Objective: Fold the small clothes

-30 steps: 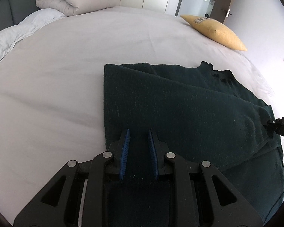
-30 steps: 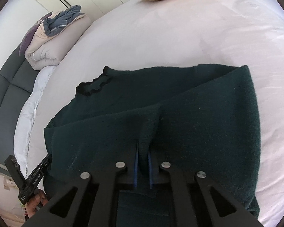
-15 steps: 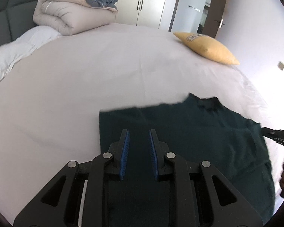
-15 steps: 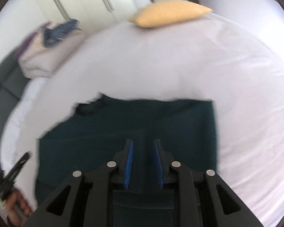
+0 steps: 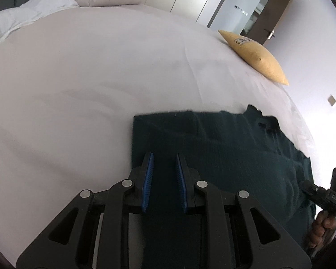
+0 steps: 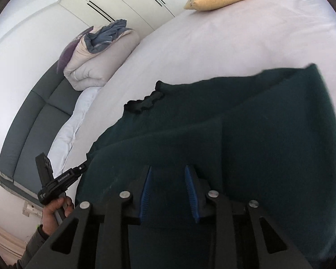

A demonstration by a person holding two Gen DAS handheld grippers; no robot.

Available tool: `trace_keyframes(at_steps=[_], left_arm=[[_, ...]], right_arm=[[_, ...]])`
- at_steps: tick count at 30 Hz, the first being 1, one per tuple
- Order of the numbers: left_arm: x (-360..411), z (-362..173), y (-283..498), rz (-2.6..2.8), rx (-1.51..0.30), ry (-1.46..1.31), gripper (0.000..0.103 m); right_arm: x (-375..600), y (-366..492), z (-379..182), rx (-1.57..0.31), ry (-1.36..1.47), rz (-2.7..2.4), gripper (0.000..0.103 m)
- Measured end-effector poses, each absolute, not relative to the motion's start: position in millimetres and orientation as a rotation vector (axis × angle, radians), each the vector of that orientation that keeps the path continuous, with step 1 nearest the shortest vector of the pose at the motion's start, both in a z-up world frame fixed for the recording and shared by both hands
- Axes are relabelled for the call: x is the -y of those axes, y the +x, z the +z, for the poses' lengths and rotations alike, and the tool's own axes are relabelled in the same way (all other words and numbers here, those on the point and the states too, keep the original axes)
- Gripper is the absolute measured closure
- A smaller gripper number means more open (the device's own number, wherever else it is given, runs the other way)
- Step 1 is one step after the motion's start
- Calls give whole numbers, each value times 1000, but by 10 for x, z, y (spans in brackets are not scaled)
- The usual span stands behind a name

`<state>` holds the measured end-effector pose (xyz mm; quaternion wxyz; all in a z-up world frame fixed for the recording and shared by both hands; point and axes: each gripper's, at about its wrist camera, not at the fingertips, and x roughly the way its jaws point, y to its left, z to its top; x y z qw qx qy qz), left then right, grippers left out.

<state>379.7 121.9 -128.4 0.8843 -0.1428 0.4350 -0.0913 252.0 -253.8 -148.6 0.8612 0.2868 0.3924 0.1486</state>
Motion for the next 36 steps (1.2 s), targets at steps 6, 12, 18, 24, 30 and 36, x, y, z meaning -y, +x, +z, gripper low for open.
trace_keyframes(at_steps=[6,12,18,24,30,36], left_arm=[[-1380,-1195,2907,-149,-951,-289,82],[-1620,-1070,1723,-198,-1001,-355,31],[-1795,-1169,770,-269,-1068,-494,21],[-1862,-1219,290,-340,-1139,-499,21],[-1824,-1346,98,-502,-1233,-560,21],[-2074,-1516,21,-577,-1232,-744,22]], right_arm=[[2653,1751,-1322,-822,540,192,40],[2765,514,-1136,-779,468,161,31],[2914,-360,-1276,-787,540,166,28],[3011,-676,-1444,-816,619,162,28],[3064,-778,-1504,-822,706,216,28],[3101,-850,-1535,-819,766,238,29]])
